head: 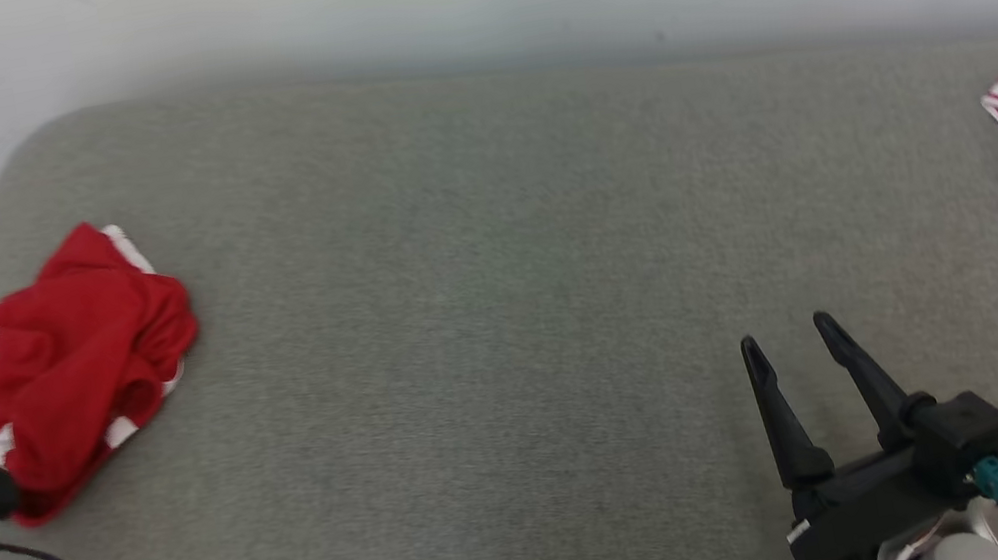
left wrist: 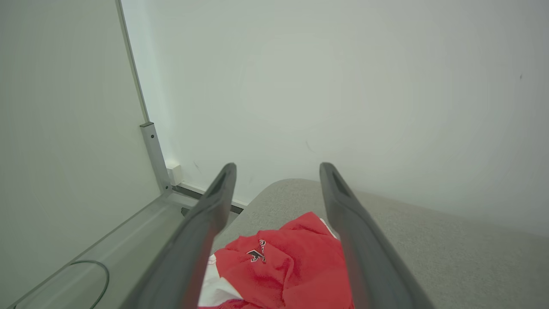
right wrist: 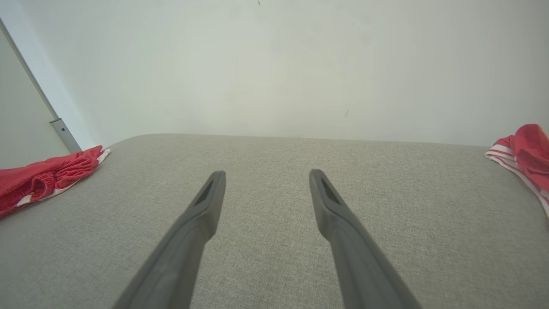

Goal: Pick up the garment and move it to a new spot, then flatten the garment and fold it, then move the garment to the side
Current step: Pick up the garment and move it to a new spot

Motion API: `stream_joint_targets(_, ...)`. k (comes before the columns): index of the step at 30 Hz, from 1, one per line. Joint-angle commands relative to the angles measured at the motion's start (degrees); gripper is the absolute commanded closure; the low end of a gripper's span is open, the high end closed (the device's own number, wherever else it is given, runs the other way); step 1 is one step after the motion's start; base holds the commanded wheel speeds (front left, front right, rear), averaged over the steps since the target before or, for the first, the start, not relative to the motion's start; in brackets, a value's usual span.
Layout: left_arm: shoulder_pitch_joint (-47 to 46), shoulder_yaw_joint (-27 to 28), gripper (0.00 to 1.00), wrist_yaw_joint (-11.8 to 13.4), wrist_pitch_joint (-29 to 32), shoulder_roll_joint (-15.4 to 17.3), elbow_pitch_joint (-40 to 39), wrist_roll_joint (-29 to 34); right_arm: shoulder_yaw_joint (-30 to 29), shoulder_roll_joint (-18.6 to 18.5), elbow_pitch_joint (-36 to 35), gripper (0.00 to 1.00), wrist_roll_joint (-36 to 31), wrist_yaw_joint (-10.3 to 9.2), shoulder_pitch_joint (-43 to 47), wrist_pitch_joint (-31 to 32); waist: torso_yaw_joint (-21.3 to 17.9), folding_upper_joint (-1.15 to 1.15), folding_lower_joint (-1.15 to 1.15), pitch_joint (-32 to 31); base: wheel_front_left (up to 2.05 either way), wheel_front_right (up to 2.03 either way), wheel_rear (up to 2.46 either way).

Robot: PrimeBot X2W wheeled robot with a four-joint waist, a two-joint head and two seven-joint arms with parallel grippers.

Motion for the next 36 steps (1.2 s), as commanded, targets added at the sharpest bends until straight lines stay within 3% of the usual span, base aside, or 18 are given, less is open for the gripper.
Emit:
stream_joint_targets(1, -2.38, -1.64, 0.00, -0.10, 1.13, 1.90, 1.69, -0.26, 0.23, 0.07, -0.35, 0.00, -0.24, -0.15, -1.18, -0.03, -5.15, -0.01, -0.01, 5.20, 0.00, 0.00, 0.00)
stream_joint_targets(15, -12.11, -11.70, 0.00, -0.04, 14.31, 11.90, 17.92, -8.52, 1.62, 0.09, -0.95, 0.00, 0.86, -0.15, -5.37, -0.04, -11.13, -0.01, -0.01, 9.79, 0.00, 0.00, 0.00)
stream_joint_targets(26, -11.07, -17.71, 0.00, -0.05, 29.10, 14.70, 26.18, -14.93, 1.08, 0.10, -0.50, 0.00, 0.50, -0.15, -5.12, -0.04, -13.01, -0.01, -0.01, 9.18, 0.00, 0.00, 0.00)
stream_joint_targets(34, -12.31, -18.94, 0.00, 0.03, 33.30, 15.65, 28.84, -16.02, 1.27, 0.09, -0.41, 0.00, 0.76, -0.15, -5.01, -0.04, -13.58, -0.01, -0.01, 9.09, 0.00, 0.00, 0.00)
stream_joint_targets(35, -12.37, -18.93, 0.34, 0.31, 32.98, 15.70, 29.08, -16.01, 1.27, 0.09, -0.30, 0.00, 0.80, -0.15, -5.11, -0.04, -13.67, -0.01, -0.01, 9.04, 0.00, 0.00, 0.00)
stream_joint_targets(36, -12.34, -18.88, 0.93, 0.62, 32.16, 15.81, 29.15, -15.87, 1.26, 0.08, -0.25, 0.00, 0.85, -0.15, -5.18, -0.04, -13.75, -0.01, -0.01, 8.96, 0.00, 0.00, 0.00)
